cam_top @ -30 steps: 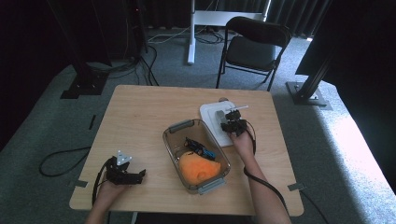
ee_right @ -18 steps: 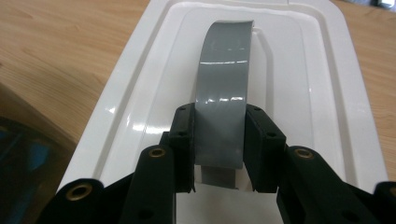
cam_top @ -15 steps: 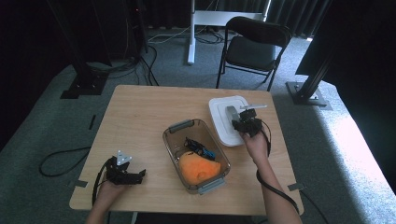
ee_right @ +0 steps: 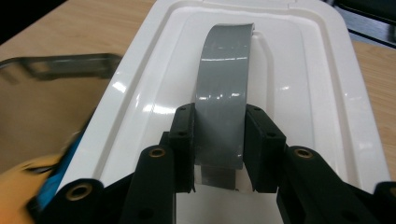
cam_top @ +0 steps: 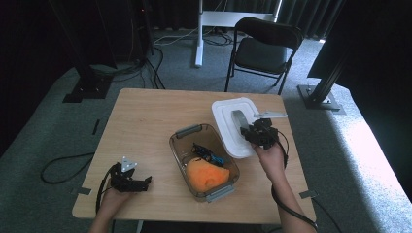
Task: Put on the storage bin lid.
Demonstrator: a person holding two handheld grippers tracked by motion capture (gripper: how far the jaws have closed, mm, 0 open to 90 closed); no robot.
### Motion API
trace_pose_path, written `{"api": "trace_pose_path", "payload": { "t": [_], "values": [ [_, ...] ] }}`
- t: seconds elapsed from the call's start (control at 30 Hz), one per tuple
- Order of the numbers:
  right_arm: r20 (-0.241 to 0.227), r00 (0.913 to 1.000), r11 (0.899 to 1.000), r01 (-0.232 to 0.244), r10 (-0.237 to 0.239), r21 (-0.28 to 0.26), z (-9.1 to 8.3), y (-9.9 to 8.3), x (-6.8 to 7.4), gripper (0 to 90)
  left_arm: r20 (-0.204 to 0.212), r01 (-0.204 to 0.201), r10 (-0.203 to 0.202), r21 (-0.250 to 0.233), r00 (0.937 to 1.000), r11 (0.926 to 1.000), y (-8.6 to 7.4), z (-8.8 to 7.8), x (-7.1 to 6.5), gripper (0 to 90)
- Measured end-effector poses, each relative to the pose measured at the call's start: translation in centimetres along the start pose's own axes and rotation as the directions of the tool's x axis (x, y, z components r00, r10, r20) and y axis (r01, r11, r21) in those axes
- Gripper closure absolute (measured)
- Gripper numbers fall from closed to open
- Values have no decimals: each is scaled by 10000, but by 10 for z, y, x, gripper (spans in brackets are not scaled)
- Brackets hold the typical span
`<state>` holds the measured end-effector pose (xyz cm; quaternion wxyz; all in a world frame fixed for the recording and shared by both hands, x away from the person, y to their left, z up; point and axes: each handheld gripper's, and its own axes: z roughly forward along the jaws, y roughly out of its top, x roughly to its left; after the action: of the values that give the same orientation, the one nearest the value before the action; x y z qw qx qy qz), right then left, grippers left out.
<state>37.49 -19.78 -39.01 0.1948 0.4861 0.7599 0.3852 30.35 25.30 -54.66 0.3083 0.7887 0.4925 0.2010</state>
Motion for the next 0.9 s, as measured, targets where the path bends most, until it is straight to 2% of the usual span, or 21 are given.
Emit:
{"api": "trace_pose_path", "payload": {
  "t": [0.07,0.1,0.17,0.23,0.47,0.5,0.53,0.57,0.73,0.77,0.9],
  "values": [
    [-242,9996,9998,170,-172,-52,-5,-2,11,671,0,1,-1,-1,10000,10000,0,0,0,4],
    [-242,9996,9998,170,-172,-52,-5,-2,11,671,0,1,-1,-1,10000,10000,0,0,0,4],
    [-604,9974,9992,393,-393,-6,-8,-6,27,671,5,-5,5,13,10000,10000,0,0,0,4],
    [-776,9953,9982,593,-586,74,-9,-9,38,671,2,-2,2,0,10000,10000,0,0,0,4],
    [-1380,9880,9976,695,-698,-76,-14,-20,70,672,20,-1,1,23,10000,10000,0,0,0,4],
    [-1380,9880,9976,695,-698,-76,-14,-20,70,672,20,-1,1,23,10000,10000,0,0,0,4],
    [-1479,9855,9965,833,-829,-38,-14,-21,76,672,20,-3,3,27,10000,10000,0,0,0,4],
    [-1768,9797,9954,961,-949,-16,-13,-24,87,672,20,-7,7,31,10000,10000,0,0,0,4],
    [-2069,9735,9950,994,-977,-21,-12,-28,100,672,17,-7,7,28,10000,10000,0,0,0,4],
    [-2264,9696,9954,963,-931,29,-11,-32,106,671,20,-4,4,28,10000,10000,0,0,0,4],
    [-2307,9688,9957,925,-901,-3,-12,-37,115,672,24,-8,8,40,10000,10000,0,0,0,4]
  ]
}}
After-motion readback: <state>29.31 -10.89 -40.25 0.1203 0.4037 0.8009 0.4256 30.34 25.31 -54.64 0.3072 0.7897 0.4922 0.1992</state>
